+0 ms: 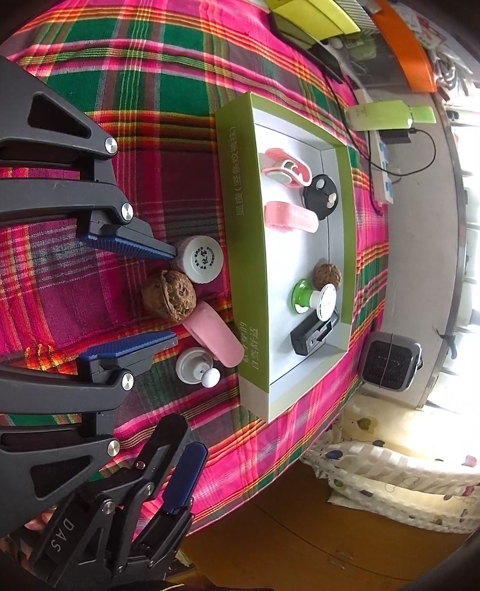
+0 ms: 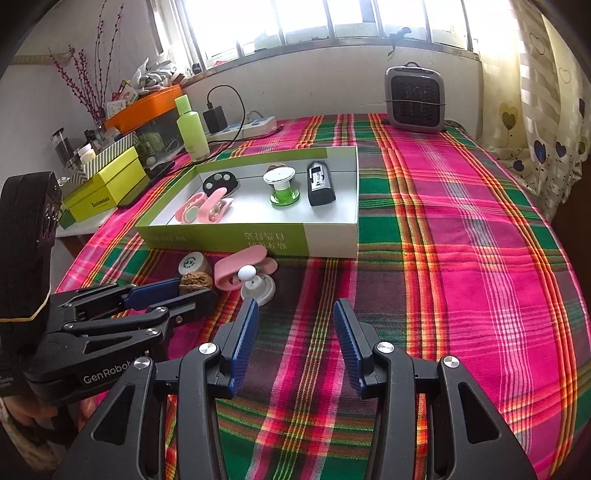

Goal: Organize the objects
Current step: 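Close the left tool on the walnut while the right approaches the white knob, then grasp the white knob on grey base with the right tool while the left holds the walnut, then carry the walnut with the left tool while the right carries the knob toward the box, then lower the walnut into the box with the left tool while the right lowers the knob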

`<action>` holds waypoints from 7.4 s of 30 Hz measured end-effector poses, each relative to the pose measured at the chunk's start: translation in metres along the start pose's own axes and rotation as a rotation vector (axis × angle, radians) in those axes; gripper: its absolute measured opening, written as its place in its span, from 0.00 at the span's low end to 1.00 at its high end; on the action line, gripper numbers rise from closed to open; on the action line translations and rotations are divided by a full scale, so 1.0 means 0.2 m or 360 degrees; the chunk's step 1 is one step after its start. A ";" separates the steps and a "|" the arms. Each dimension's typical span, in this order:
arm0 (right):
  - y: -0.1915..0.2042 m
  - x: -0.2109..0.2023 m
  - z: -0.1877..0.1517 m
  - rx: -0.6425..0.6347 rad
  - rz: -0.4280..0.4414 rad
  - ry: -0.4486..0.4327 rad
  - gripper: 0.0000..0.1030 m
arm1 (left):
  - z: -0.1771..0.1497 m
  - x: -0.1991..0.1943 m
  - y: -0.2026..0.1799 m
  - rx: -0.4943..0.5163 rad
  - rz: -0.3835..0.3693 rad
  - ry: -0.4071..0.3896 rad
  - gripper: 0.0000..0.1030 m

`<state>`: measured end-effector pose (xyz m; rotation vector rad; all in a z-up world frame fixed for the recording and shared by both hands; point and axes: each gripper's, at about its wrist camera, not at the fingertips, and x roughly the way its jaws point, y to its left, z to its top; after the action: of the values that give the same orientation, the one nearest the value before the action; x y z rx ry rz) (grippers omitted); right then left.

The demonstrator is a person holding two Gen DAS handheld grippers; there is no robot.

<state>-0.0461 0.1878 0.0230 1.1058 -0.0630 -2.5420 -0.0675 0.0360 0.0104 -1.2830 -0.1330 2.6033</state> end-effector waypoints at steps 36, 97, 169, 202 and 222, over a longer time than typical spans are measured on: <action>0.15 0.16 0.06 -0.0229 -0.0056 0.0122 0.43 | -0.06 -0.08 0.18 -0.0103 0.0067 -0.0037 0.26; 0.21 0.19 0.06 -0.0266 -0.0061 0.0150 0.25 | -0.05 -0.09 0.19 -0.0058 0.0059 -0.0079 0.25; 0.04 0.33 0.38 -0.0241 -0.0085 0.0102 0.25 | 0.39 0.14 0.11 0.0005 -0.0023 -0.0051 0.25; 0.01 0.42 0.41 -0.0292 -0.0096 0.0161 0.25 | 0.43 0.28 0.09 0.0067 -0.0013 0.0013 0.25; 0.02 0.43 0.41 -0.0345 -0.0107 0.0172 0.25 | 0.45 0.30 0.08 0.0113 -0.0009 0.0030 0.25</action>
<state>-0.1576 0.1457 0.0210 1.1728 0.2755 -2.4706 -0.1765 0.0381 0.0158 -1.2807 -0.0410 2.5660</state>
